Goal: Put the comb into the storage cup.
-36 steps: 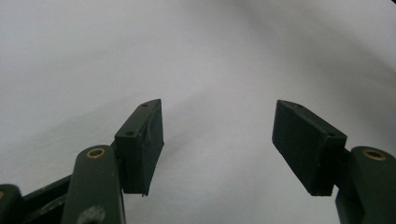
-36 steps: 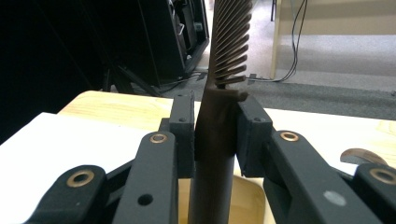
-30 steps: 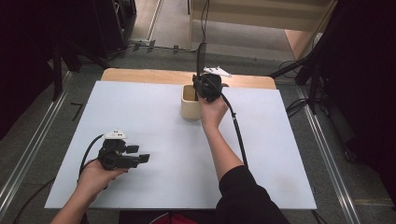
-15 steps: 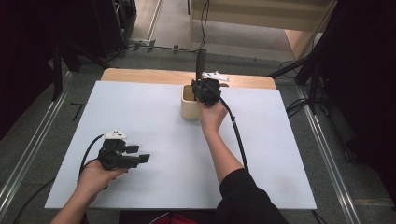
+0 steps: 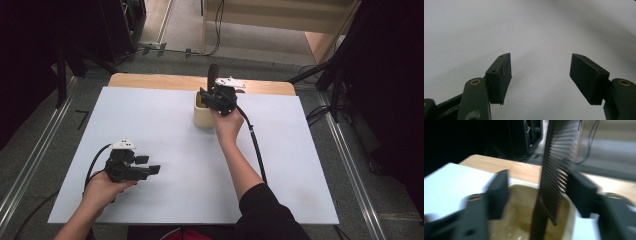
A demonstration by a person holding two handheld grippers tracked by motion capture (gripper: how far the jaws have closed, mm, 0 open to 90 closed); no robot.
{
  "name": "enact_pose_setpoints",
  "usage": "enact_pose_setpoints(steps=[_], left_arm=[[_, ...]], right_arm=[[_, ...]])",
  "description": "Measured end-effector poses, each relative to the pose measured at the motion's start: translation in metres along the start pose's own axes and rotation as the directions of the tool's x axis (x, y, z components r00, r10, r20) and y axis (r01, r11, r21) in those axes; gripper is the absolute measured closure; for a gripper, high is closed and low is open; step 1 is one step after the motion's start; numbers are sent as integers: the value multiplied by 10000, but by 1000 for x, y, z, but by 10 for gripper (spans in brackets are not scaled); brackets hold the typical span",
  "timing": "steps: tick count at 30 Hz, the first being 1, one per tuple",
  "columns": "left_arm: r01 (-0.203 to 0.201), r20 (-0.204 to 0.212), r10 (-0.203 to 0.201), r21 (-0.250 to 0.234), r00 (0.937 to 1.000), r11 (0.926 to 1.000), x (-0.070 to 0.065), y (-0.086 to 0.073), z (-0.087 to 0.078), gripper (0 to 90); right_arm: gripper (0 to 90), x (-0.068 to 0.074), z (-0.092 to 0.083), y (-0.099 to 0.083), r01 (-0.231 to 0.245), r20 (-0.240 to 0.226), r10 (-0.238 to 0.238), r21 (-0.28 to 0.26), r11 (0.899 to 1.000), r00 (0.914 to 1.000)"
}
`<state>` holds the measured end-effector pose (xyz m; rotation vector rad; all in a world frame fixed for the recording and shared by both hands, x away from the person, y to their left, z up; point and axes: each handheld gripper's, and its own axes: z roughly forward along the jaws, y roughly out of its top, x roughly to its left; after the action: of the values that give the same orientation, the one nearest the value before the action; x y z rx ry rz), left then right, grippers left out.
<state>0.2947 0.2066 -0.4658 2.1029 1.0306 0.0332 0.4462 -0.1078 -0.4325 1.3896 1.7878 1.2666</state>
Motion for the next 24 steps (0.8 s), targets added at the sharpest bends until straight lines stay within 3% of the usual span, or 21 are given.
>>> enact_pose_setpoints(steps=[5,24], left_arm=[[1,-30,-1,-14,10000,10000,-1,0,0,353],[22,-119,-23,-28,9999,10000,1,0,-1,352]], right_arm=[[198,-6,-9,5,-216,-213,223,308,9993,9995],[193,-17,-36,4,-431,-1134,536,933,9947,9921]])
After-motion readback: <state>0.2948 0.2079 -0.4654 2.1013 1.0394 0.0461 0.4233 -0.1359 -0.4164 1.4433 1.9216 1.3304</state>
